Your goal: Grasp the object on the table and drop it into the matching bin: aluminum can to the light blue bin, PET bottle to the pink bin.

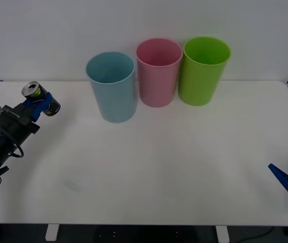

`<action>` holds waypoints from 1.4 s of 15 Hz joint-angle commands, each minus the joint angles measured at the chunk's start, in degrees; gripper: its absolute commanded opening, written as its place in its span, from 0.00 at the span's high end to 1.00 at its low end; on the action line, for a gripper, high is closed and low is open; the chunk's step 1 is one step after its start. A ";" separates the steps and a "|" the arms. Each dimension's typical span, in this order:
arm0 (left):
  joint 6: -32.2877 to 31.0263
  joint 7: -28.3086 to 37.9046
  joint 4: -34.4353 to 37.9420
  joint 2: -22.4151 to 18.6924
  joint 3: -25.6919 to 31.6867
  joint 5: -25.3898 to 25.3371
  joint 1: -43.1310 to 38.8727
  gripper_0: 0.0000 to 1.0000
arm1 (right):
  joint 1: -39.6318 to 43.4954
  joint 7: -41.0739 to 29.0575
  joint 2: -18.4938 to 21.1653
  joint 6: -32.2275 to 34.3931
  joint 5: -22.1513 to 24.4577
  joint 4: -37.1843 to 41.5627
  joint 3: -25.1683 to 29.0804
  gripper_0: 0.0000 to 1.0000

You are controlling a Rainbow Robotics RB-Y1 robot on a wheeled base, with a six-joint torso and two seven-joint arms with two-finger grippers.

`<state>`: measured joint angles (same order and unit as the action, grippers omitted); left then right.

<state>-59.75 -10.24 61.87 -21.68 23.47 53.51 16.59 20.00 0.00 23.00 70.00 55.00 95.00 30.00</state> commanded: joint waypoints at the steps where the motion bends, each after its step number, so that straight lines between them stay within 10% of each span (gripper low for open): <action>1: 0.07 1.63 0.00 -1.70 -0.01 -1.21 1.86 1.00 | 0.00 0.00 0.00 0.00 0.00 0.00 0.00 0.00; 5: 2.09 8.13 2.82 -3.90 -0.09 -1.21 3.53 1.00 | 0.00 0.00 0.00 0.00 0.00 0.00 0.00 0.00; 21: 2.44 26.24 7.56 -4.07 -3.52 24.71 18.65 1.00 | 0.00 0.00 0.00 0.00 0.00 0.00 0.00 0.00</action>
<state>-57.33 15.85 70.14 -26.15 20.10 77.37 34.42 20.00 0.00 23.00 70.00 55.00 95.00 30.00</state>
